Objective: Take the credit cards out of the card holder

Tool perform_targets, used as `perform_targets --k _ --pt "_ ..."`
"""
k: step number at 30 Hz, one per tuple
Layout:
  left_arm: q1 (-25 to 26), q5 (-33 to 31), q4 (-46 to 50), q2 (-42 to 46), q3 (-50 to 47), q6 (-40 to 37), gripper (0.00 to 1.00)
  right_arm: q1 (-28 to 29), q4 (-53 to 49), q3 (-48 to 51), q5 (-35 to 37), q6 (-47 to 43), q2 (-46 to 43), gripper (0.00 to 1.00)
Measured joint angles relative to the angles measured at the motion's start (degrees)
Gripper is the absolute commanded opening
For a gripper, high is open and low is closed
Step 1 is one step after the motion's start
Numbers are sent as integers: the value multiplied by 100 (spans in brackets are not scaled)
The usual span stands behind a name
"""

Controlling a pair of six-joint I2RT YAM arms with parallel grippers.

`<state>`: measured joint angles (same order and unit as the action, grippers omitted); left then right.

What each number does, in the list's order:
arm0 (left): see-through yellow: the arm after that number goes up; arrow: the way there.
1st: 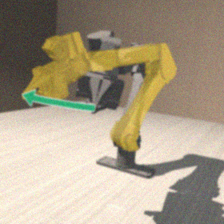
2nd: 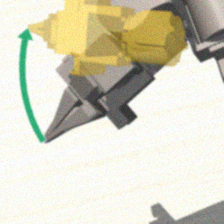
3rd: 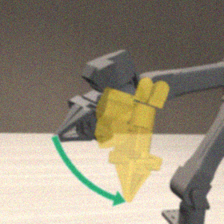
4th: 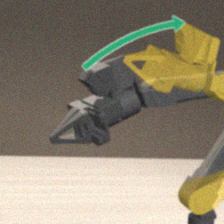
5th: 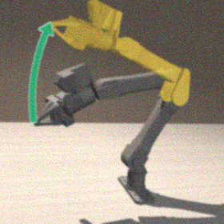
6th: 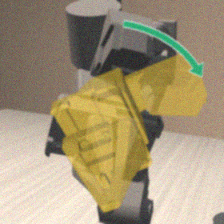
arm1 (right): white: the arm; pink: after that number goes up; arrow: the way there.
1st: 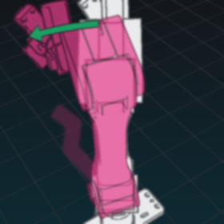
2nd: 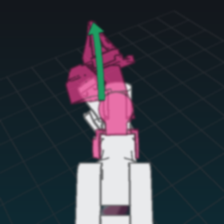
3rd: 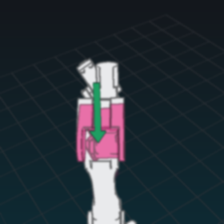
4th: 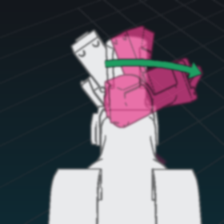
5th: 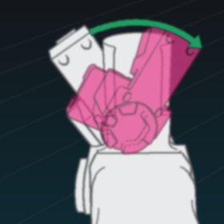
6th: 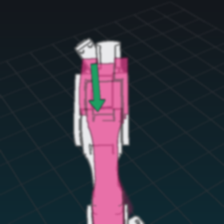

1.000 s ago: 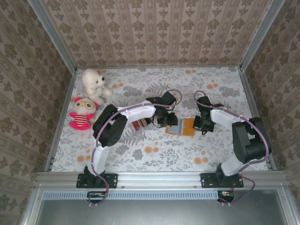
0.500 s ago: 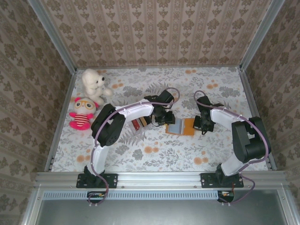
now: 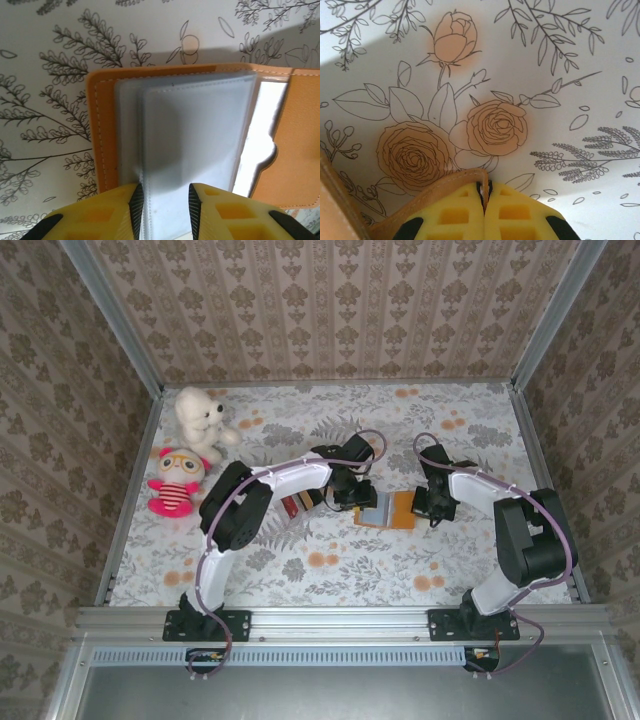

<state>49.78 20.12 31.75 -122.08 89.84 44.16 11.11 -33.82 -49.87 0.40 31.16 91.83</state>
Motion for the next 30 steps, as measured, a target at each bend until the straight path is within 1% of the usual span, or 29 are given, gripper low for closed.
perform_targets --k 3,6,11,19,22,27,28,30 --pt "2 7 2 -13 37 2 37 -7 42 0 -48 0 7 5" --pt "0 85 -4 -13 37 0 36 -7 61 0 -92 -2 7 5" --pt "-4 459 -234 -83 37 22 34 -7 85 0 -146 -42 17 4" --pt "-9 863 -616 -94 37 20 32 -26 98 0 -260 -103 17 4" --pt "-9 981 -756 -94 35 22 27 -26 105 0 -284 -103 17 4" --pt "-11 1008 -824 -94 35 52 12 -26 105 0 -367 -105 17 5" --pt "-11 979 -798 -94 35 44 10 -26 103 0 -367 -105 17 6" --pt "-28 890 -728 -94 31 2 7 -26 98 -2 -374 -103 4 11"
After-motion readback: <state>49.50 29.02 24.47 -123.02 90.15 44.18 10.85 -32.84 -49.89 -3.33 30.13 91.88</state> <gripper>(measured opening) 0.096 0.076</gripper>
